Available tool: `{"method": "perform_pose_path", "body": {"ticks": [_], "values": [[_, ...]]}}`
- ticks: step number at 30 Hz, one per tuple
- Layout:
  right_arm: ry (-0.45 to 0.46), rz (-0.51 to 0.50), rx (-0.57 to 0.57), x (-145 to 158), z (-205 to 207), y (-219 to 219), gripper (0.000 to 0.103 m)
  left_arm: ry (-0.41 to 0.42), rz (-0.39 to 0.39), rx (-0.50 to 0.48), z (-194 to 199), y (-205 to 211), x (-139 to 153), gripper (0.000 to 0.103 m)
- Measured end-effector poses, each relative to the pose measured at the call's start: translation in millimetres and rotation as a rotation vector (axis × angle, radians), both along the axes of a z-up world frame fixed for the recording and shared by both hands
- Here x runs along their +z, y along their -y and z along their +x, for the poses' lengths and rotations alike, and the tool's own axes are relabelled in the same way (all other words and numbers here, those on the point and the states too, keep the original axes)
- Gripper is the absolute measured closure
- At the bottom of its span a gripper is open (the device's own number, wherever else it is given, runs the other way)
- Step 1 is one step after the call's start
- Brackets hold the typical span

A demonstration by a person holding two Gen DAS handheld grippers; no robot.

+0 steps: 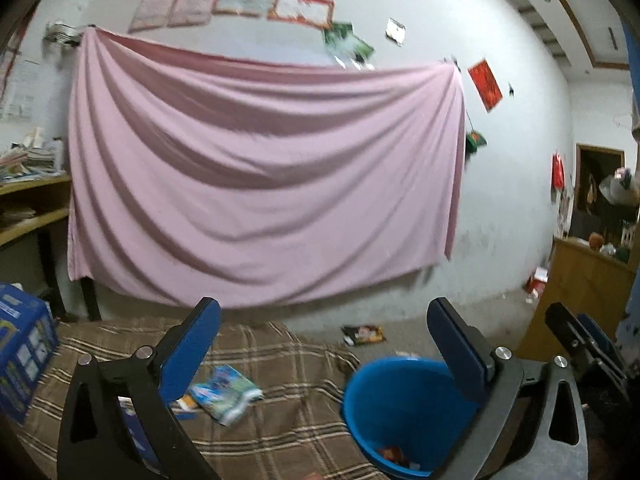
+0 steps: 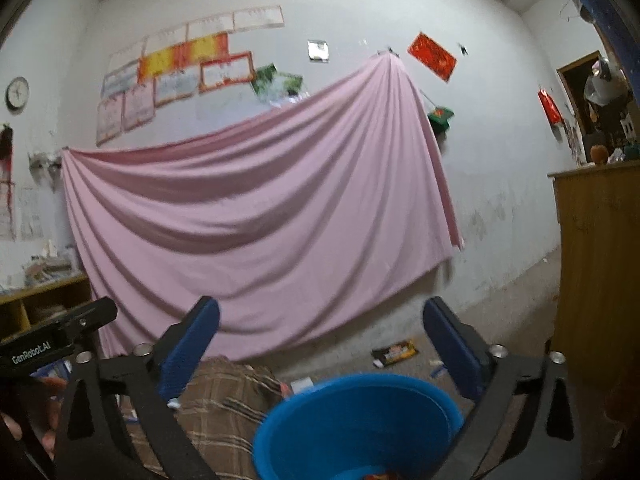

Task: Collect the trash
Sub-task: 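Move both tools back over the bed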

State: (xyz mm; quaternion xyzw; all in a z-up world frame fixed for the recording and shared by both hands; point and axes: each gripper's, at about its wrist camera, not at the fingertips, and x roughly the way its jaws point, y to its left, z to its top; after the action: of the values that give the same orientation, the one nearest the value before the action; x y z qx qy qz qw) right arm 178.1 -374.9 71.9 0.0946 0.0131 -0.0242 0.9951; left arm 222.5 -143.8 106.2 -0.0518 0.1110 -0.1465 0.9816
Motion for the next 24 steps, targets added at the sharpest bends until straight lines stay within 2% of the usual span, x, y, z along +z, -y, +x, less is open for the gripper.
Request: {"method": "perform_pose_path", "body": {"ticks": [7,15,20,24], "values": [[0.082,-0.045,0.060,26,-12,-45,0.000,0.087,-0.012,0.075,-33,-51,15,0.002],[0.156,-0.115,0.122,40,-25,-102,0.000,0.124,-0.031,0.168,-59,-110,18,0.002],[0.161,-0.153,0.164,41,-22,-131,0.000,0.124,-0.028,0.225,-72,-142,9,0.002],[0.119,-0.193,0.209,32,-12,-154,0.000,0.078,-0.041,0.257,-75,-161,-5,0.002]]}}
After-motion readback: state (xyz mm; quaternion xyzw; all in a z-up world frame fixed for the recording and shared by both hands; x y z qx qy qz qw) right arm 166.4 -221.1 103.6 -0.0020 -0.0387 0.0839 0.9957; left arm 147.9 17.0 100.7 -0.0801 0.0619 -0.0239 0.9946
